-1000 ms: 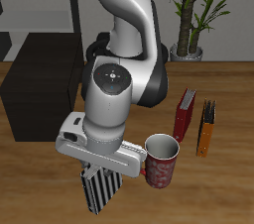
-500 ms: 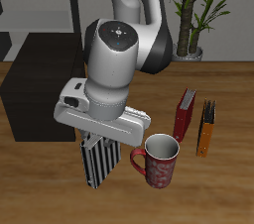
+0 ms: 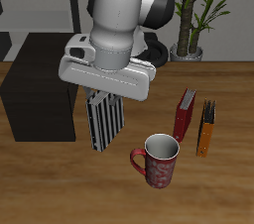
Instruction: Place the striped book in the top region of the shelf
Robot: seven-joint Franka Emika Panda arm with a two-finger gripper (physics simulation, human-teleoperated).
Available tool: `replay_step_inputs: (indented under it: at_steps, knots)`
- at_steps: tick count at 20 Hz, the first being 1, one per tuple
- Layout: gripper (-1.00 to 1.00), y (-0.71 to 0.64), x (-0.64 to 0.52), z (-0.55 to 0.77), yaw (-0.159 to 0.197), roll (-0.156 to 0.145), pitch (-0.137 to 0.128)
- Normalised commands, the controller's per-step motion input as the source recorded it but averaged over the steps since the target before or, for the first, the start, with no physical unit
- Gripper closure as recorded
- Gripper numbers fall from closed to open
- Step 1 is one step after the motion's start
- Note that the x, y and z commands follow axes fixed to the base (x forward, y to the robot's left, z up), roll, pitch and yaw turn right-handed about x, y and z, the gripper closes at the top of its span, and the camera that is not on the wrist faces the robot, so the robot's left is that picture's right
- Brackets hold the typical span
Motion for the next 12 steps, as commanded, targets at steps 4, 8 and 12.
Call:
replay_step_inputs:
  at_steps: [4, 8, 12]
  knots:
    - [1.0, 0.11, -0.47, 0.31, 0.03, 0.027, -0.044]
    - [1.0, 0.1, -0.53, 0.27, 0.06, 0.005, -0.056]
    - [1.0, 0.04, -0.57, 0.23, 0.007, -0.019, -0.02]
